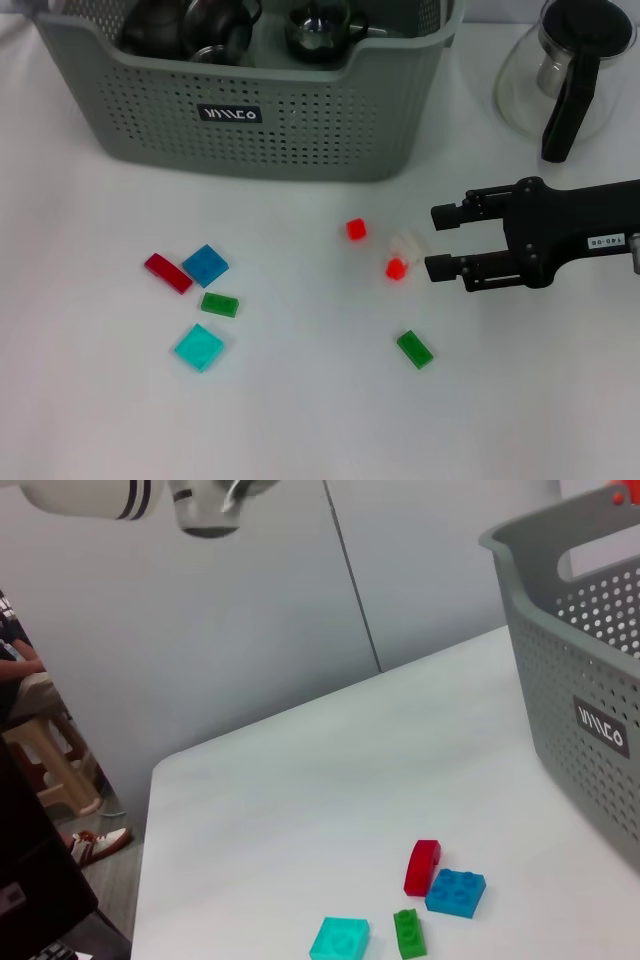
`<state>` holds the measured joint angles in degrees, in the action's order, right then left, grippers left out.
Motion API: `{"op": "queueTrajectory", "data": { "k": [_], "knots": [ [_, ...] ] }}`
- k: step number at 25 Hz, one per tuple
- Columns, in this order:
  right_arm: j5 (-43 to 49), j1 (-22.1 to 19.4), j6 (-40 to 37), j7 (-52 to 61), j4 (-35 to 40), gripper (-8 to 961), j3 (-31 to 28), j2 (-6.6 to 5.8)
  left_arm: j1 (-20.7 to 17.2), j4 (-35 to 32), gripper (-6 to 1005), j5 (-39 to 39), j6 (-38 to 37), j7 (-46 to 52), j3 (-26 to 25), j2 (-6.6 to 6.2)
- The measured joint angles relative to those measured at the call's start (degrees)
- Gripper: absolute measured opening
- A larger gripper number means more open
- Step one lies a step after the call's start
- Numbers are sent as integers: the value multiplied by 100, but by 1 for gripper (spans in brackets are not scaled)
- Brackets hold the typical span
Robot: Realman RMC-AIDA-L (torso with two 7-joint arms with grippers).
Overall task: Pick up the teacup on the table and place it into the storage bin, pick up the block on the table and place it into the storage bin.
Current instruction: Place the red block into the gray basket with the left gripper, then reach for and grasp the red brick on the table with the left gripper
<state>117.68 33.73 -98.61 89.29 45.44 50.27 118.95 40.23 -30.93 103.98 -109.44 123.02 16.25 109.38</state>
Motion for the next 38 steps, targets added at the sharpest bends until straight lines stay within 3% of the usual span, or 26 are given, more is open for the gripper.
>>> {"op": "queueTrajectory", "data": {
  "k": [3,8,9,10,13,16,17,21,25,28,31,33,35,37,38],
  "knots": [
    [0,1,1,0,0,713,5,2,151,-403,258,47,1183,547,427,-55],
    [0,-1,8,0,0,714,-2,11,585,-1070,272,1073,2789,1541,2213,-328],
    [0,5,12,0,-1,714,-2,13,848,-1252,275,1781,3101,1987,2753,-341],
    [0,8,17,0,0,714,-3,15,848,-1252,278,1781,3101,1987,2753,-341],
    [0,23,36,0,0,714,-1,29,1289,-1386,286,3004,3522,2537,3400,-196],
    [0,25,42,0,0,714,10,32,1566,-1402,294,3967,3947,2941,3647,45],
    [0,26,43,0,0,714,10,34,1660,-1402,297,4420,4225,3107,3665,180],
    [0,25,38,0,0,713,2,40,1738,-1397,308,4982,4798,3369,3670,401],
    [0,23,35,0,0,713,0,41,1736,-1432,319,4985,4949,3382,3654,459],
    [0,26,37,0,0,713,0,41,1582,-1765,327,4833,4801,3311,3638,536],
    [0,29,44,0,0,713,0,46,1040,-2553,355,4020,4603,2807,3548,715],
    [-1,28,38,0,0,714,-1,48,531,-3062,399,2895,4312,2076,3318,841],
    [-1,24,35,0,0,714,0,49,120,-3195,443,1544,3806,1280,2978,877],
    [-1,21,32,0,-4,714,0,50,-223,-2865,486,-174,2870,345,2462,785],
    [-6,21,32,0,-4,714,0,49,-306,-2542,508,-681,2441,60,2281,697]
  ]
}}
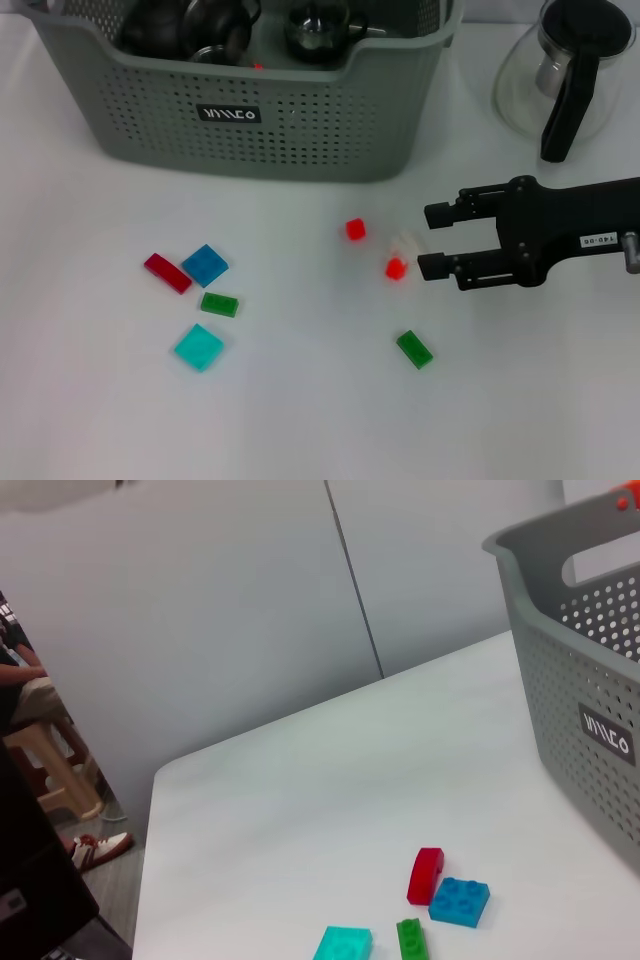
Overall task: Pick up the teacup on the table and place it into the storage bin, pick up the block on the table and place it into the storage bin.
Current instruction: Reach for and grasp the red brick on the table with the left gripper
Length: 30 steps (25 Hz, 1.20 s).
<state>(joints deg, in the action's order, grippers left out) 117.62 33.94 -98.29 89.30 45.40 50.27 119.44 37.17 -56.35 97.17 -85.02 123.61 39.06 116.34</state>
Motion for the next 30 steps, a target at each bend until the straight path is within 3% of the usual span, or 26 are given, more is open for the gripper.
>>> {"op": "queueTrajectory", "data": {
  "k": [1,3,5,7,11,14,15,21,23,24,25,30],
  "knots": [
    [-11,-1,3,0,-2,713,0,1,-52,257,530,-368,-340,-212,-133,-68],
    [-37,-6,11,-3,-2,713,0,0,-129,1106,574,-1042,-1323,-688,-489,-365],
    [-55,-9,12,-7,-4,713,1,0,-198,1701,786,-1215,-2083,-1088,-714,-571],
    [-59,-10,11,-9,-5,713,0,1,-338,1882,786,-1018,-2490,-1327,-798,-639],
    [-63,-9,7,-9,-5,713,0,5,-723,1346,785,-42,-2791,-1621,-651,-573],
    [-65,-26,-4,-9,-5,714,0,7,-979,719,785,1103,-2960,-1875,-320,-456],
    [-65,-29,-6,-9,-5,714,0,8,-979,719,785,1103,-2960,-1875,-320,-456],
    [-65,-61,-10,-9,-6,714,0,9,-1018,100,786,2783,-2813,-1837,223,-251],
    [-65,-65,-16,-9,-5,714,0,9,-1000,-273,785,3366,-2682,-1620,397,-102],
    [-64,-68,-19,-9,-5,714,0,9,-994,-795,783,3937,-2477,-1315,492,153],
    [-64,-68,-19,-9,-5,714,0,9,-994,-795,782,3937,-2477,-1315,492,153],
    [-64,-65,-24,-9,-5,713,-3,9,-999,-2112,776,4829,-2281,-998,674,742]
  ]
}}
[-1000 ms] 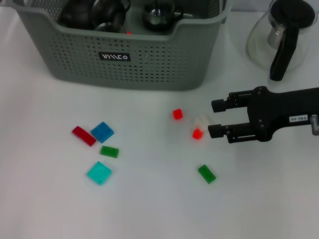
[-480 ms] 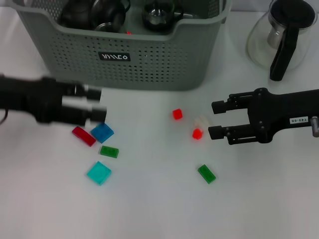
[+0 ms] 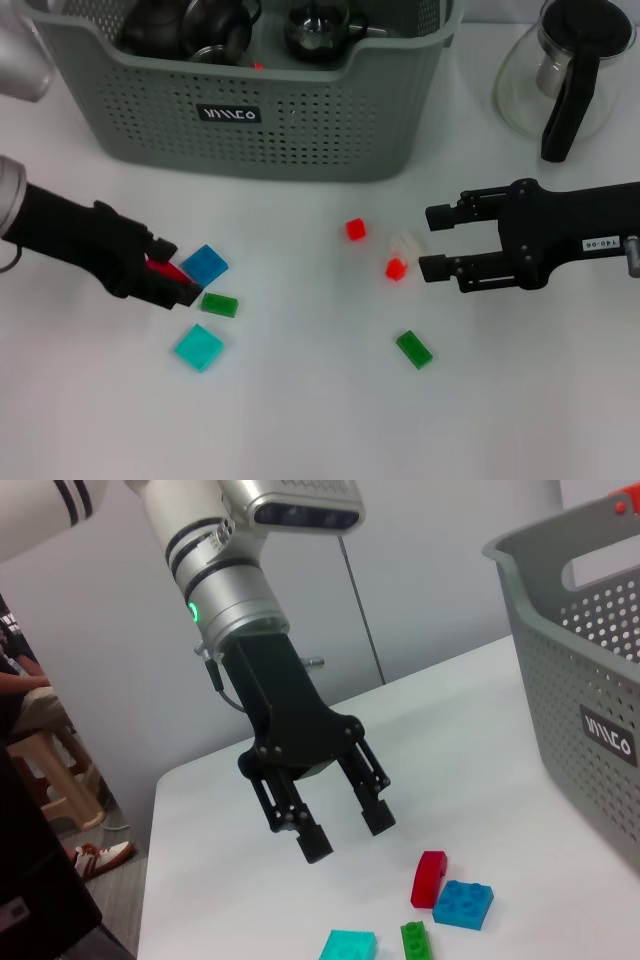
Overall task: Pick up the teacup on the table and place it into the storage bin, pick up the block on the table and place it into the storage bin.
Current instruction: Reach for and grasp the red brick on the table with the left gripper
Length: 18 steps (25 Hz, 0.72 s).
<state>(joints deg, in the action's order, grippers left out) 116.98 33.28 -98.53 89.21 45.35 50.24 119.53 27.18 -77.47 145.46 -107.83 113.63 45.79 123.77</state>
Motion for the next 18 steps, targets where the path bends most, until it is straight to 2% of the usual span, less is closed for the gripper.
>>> {"op": "queueTrajectory", "data": {
  "k": [2,4,5,10,18],
  "knots": [
    [0,4,2,0,0,713,-5,0,-43,-355,773,158,45,108,347,64],
    [0,5,14,0,0,713,-6,-5,-72,-474,718,266,143,293,726,40],
    [0,4,20,0,0,713,-6,-7,-70,-499,691,395,243,400,935,31],
    [0,3,31,0,0,714,-7,-9,9,-416,691,1043,787,603,1671,49],
    [1,-6,29,0,-4,711,-35,-9,168,-204,692,1321,1311,746,2228,35]
  ]
}}
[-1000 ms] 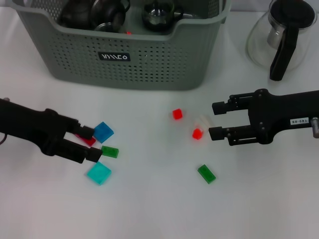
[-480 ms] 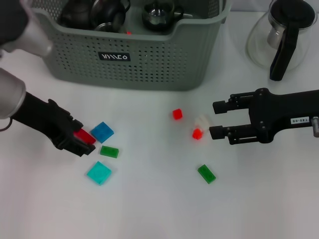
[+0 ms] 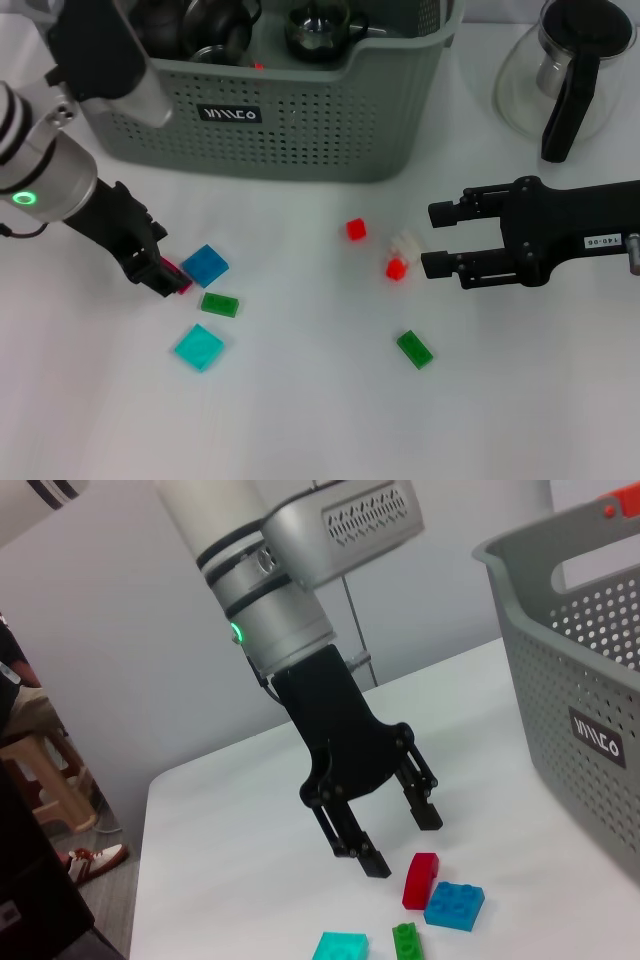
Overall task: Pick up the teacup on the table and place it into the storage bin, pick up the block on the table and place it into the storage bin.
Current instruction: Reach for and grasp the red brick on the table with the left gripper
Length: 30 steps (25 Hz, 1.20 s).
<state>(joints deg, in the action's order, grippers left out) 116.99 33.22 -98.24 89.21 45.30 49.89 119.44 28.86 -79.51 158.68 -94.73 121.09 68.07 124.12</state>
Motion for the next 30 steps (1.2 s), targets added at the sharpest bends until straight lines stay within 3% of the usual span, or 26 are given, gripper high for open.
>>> {"op": "queueTrajectory", "data": {
  "k": [15,25,30],
  "knots": [
    [0,4,10,0,-5,713,-6,0,535,907,693,376,319,28,190,24],
    [0,0,25,-36,-46,713,-12,-8,578,1224,685,424,443,108,230,17],
    [0,0,25,-44,-51,713,-15,-9,492,1016,675,490,290,205,221,-2]
  ]
}}
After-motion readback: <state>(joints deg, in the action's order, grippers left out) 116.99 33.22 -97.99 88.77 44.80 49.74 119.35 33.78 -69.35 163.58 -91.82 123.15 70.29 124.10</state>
